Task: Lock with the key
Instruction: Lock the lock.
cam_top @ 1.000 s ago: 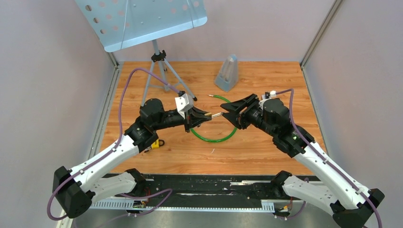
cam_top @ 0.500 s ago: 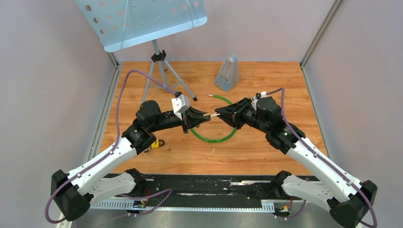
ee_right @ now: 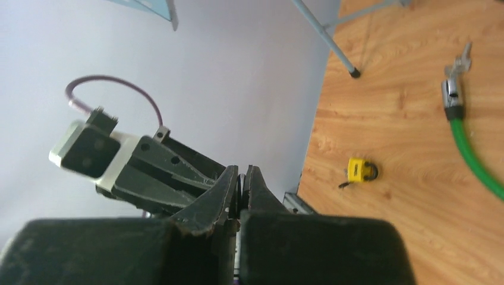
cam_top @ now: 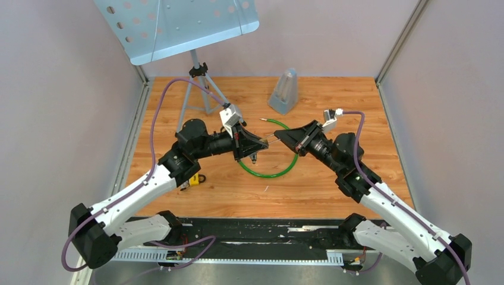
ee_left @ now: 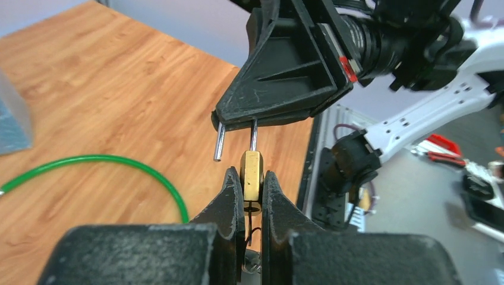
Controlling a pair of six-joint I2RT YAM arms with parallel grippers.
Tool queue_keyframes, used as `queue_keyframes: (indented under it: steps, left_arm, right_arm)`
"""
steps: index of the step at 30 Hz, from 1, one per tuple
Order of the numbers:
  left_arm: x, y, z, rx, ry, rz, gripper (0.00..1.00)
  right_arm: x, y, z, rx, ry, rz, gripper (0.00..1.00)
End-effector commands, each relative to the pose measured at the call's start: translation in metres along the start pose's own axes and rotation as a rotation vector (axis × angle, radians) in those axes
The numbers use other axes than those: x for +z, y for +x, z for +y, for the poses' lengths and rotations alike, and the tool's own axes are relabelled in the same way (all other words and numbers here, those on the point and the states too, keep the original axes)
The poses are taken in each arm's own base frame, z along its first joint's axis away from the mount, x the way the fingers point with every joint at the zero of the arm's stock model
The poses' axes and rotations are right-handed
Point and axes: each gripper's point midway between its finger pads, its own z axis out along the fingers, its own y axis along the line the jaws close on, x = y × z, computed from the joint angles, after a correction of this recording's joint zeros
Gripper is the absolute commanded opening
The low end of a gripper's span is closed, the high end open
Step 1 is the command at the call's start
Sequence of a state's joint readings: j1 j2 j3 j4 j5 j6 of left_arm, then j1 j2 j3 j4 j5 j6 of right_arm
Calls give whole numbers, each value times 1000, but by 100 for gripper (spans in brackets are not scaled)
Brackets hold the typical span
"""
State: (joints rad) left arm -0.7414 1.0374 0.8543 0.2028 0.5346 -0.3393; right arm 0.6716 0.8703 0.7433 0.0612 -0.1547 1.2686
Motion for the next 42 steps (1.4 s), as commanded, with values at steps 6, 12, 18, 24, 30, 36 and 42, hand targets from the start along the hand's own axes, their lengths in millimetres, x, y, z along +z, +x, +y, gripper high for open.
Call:
queue_keyframes:
  steps: [6,12,18,24,30,36,42]
  left_arm:
    - [14,-27,5,-243,57,-20,0]
    - [17,-40,-16,-270,197,-13,0]
    - [13,-37,-21,-208,230,14,0]
    - [9,-39,-26,-173,249,5,0]
    - [6,-41,-31,-158,268,1,0]
    - [2,-41,-33,-133,272,-3,0]
    - [-4,-38,-36,-92,275,10,0]
  right_arm:
    - [-41,12,84,-534,-504,-35,0]
    - [-57,26,95,-773,-608,3,0]
    - [-59,33,94,-863,-596,66,9]
    - [-63,44,89,-913,-611,136,14]
    - [-66,46,89,-923,-611,155,16]
    - [-67,40,96,-884,-578,139,31]
    - [-68,32,102,-835,-543,108,59]
